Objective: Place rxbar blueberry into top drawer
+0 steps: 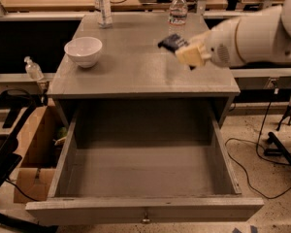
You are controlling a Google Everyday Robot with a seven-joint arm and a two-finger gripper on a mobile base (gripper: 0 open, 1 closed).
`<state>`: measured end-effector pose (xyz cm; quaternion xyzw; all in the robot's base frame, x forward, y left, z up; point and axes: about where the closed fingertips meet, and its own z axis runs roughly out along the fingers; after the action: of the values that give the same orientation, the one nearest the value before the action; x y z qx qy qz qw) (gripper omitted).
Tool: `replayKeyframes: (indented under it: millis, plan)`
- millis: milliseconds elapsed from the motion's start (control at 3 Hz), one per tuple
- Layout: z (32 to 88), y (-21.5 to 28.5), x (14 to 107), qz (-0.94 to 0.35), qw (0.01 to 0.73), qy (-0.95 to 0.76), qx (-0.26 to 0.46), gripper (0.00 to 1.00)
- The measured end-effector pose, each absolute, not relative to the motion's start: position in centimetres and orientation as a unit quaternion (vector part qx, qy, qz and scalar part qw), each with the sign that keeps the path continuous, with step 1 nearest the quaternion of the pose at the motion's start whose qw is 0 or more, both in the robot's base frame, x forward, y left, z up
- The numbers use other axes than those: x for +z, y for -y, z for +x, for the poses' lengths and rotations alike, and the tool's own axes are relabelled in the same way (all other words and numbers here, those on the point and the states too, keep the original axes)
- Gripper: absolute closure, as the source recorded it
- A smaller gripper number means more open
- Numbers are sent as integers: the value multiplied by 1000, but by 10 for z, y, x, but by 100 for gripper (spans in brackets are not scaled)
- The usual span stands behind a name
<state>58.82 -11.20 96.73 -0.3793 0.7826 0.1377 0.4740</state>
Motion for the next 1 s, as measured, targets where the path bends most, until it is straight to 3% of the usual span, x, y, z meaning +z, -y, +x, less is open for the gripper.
replayKeyframes:
  millis: [667, 1000]
  plan:
    - [495, 72, 834, -429, 383, -786, 228, 100]
    - [481, 42, 749, -474, 312, -789, 237, 100]
